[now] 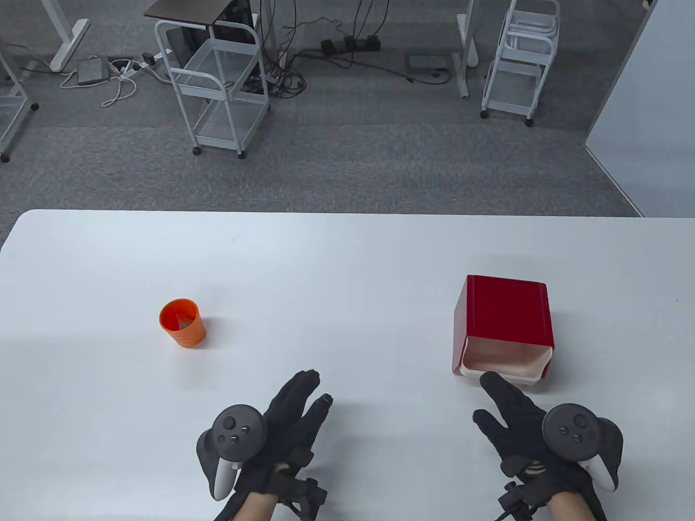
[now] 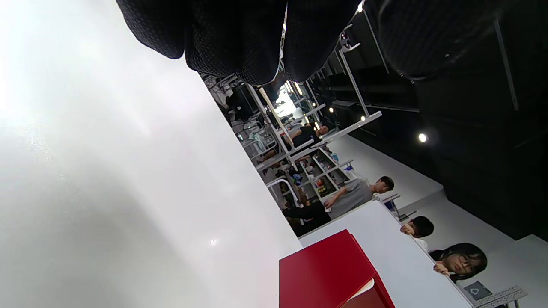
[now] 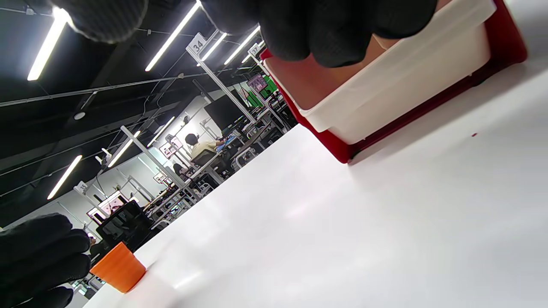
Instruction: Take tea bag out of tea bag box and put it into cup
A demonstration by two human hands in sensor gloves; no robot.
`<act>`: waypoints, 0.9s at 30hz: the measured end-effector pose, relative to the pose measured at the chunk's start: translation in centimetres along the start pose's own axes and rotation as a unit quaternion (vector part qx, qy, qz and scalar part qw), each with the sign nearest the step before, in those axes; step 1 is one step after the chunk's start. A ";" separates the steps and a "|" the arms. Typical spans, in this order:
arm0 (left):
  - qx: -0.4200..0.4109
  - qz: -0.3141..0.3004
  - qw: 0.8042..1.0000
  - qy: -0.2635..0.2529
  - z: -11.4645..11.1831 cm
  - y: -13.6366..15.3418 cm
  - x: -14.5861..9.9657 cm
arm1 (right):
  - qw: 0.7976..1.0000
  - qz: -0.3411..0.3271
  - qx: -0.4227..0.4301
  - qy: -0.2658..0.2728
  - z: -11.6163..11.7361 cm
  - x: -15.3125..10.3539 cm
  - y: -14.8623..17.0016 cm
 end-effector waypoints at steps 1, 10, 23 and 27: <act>0.001 0.000 1.000 0.001 0.0 0.0 0.0 | 1.000 -0.001 -0.001 0.002 -0.2 0.0 0.0; 0.007 -0.002 1.000 -0.003 0.0 0.0 -0.1 | 1.000 -0.009 -0.001 0.003 -0.2 -0.1 -0.3; 0.007 0.003 1.000 -0.003 0.1 0.3 0.0 | 1.000 -0.005 0.002 -0.001 0.0 0.0 -0.1; 0.009 0.005 1.000 -0.002 0.0 0.3 -0.1 | 1.000 -0.005 -0.001 -0.003 0.1 0.0 -0.2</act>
Point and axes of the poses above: the tracker on the back of each hand, its own y axis roughly to the little-finger side, its own x axis roughly from the wrist to the fingertips, z = x × y, the point moved 5 cm from there along x, roughly from the wrist to the fingertips, and after that the axes turned 14 degrees about y, right-handed, at the moved point
